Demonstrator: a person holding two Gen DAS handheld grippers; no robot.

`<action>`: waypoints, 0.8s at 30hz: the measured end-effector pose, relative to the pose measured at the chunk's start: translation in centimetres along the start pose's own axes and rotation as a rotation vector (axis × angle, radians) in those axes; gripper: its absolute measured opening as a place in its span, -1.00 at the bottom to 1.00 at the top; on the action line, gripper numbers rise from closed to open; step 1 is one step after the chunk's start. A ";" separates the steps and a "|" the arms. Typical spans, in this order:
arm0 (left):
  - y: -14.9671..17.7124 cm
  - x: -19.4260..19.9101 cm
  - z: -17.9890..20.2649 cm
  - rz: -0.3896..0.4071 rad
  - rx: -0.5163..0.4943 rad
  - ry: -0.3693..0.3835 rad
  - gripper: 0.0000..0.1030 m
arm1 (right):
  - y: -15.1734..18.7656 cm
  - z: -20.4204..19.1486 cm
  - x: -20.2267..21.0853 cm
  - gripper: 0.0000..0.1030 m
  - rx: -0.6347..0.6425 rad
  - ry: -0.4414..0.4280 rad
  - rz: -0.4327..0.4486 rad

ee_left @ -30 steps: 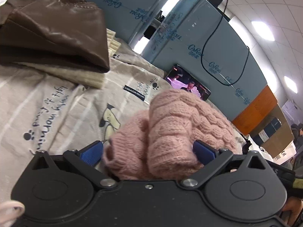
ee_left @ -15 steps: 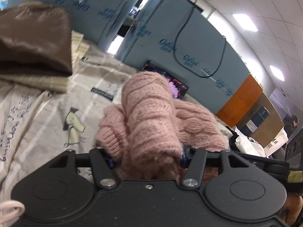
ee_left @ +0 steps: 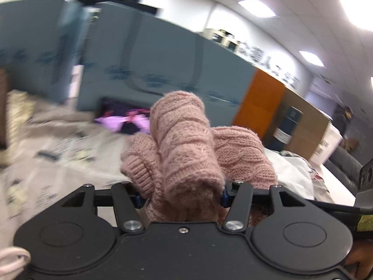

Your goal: Fold clothes

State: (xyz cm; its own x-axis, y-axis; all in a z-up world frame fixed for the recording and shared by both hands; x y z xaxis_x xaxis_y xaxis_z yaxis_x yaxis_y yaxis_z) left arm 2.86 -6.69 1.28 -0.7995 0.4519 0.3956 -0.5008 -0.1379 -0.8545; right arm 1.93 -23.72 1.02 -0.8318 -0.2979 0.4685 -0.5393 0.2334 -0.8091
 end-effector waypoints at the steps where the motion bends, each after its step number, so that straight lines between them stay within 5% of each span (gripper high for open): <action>1: -0.3 -1.0 1.3 0.002 -0.023 0.023 0.06 | -0.4 1.3 0.6 -0.24 -0.012 0.014 0.022; 12: -3.4 -12.5 14.8 -0.001 -0.134 0.268 0.06 | -6.9 17.1 6.2 -0.24 -0.124 0.245 0.275; 19: -2.1 -19.5 19.1 -0.068 -0.044 0.384 0.07 | -9.3 24.4 7.3 -0.24 -0.177 0.404 0.374; 24: -0.2 -22.6 20.8 -0.097 -0.072 0.384 0.09 | -8.0 28.8 6.3 -0.24 -0.246 0.452 0.378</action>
State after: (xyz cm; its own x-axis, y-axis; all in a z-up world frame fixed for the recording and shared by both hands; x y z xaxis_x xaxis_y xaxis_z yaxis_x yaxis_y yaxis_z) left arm 14.09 -35.22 -0.53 -0.5605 0.7583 0.3329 -0.5327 -0.0223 -0.8460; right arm 4.78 -54.13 0.23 -0.9151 0.2543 0.3131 -0.1672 0.4673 -0.8681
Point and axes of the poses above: each gripper's, at about its wrist camera, not at the fingertips, and x roughly against the way its jaws point, z to its right, y to its underside, the point moved 5 cm from there along -x, roughly the way its jaws point, and after that the axes turned 1 degree about -z, right-handed, at the moved point
